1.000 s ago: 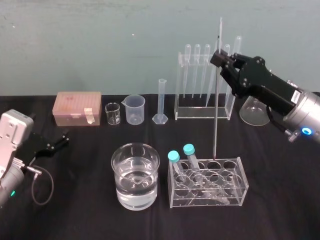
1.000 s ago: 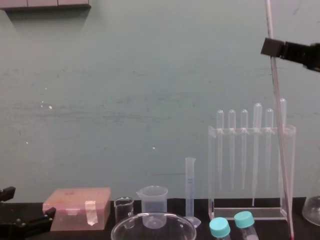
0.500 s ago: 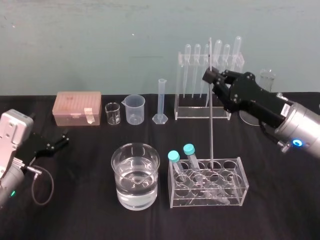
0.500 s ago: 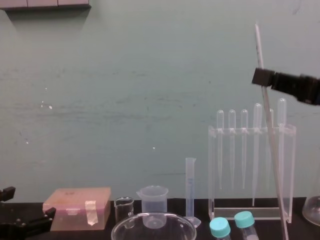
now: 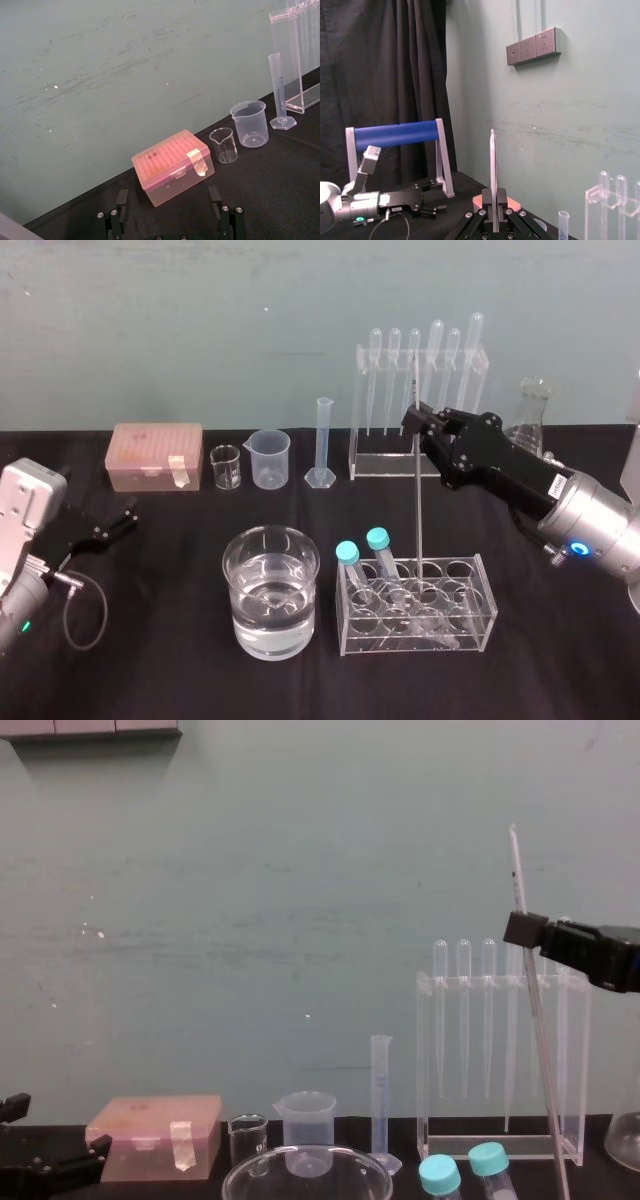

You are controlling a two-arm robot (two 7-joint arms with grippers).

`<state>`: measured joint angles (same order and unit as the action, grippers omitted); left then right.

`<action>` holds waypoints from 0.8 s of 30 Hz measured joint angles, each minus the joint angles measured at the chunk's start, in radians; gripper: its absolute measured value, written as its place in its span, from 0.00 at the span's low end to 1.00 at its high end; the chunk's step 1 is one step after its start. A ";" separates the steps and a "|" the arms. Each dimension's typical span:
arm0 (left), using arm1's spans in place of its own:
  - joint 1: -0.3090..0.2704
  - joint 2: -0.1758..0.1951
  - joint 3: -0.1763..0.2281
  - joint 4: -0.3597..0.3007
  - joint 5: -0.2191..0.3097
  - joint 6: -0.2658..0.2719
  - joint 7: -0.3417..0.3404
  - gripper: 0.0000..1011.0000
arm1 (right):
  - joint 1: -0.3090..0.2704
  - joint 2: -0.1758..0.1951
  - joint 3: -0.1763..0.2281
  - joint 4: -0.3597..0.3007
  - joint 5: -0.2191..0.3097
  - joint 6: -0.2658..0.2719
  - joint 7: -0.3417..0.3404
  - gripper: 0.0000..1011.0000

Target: Hold the thermometer with one hand and immerse one end into the beaker, then reinsert it into the test tube rack.

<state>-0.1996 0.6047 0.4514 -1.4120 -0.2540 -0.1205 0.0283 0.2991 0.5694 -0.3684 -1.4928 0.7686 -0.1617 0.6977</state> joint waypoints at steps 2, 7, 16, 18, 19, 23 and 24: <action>0.000 0.000 0.000 0.000 0.000 0.000 0.000 1.00 | -0.001 -0.002 0.002 0.006 -0.003 -0.001 0.000 0.05; 0.000 0.000 0.000 0.000 0.000 0.000 0.000 1.00 | -0.001 -0.010 0.006 0.022 -0.010 -0.001 0.000 0.05; 0.000 0.000 0.000 0.000 0.000 0.000 0.000 1.00 | -0.003 -0.019 0.007 0.035 -0.014 0.005 0.008 0.05; 0.000 0.000 0.000 0.000 0.000 0.000 0.000 1.00 | -0.003 -0.020 0.006 0.035 -0.015 0.006 0.009 0.05; 0.000 0.000 0.000 0.000 0.000 0.000 0.000 1.00 | -0.003 -0.020 0.006 0.035 -0.017 0.006 0.010 0.05; 0.000 0.000 0.000 0.000 0.000 0.000 0.000 1.00 | -0.003 -0.018 0.003 0.035 -0.025 0.006 0.016 0.05; 0.000 0.000 0.000 0.000 0.000 0.000 0.000 1.00 | -0.003 -0.018 0.003 0.035 -0.027 0.005 0.017 0.05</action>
<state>-0.1995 0.6047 0.4514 -1.4119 -0.2539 -0.1205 0.0283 0.2956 0.5518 -0.3656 -1.4573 0.7417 -0.1562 0.7144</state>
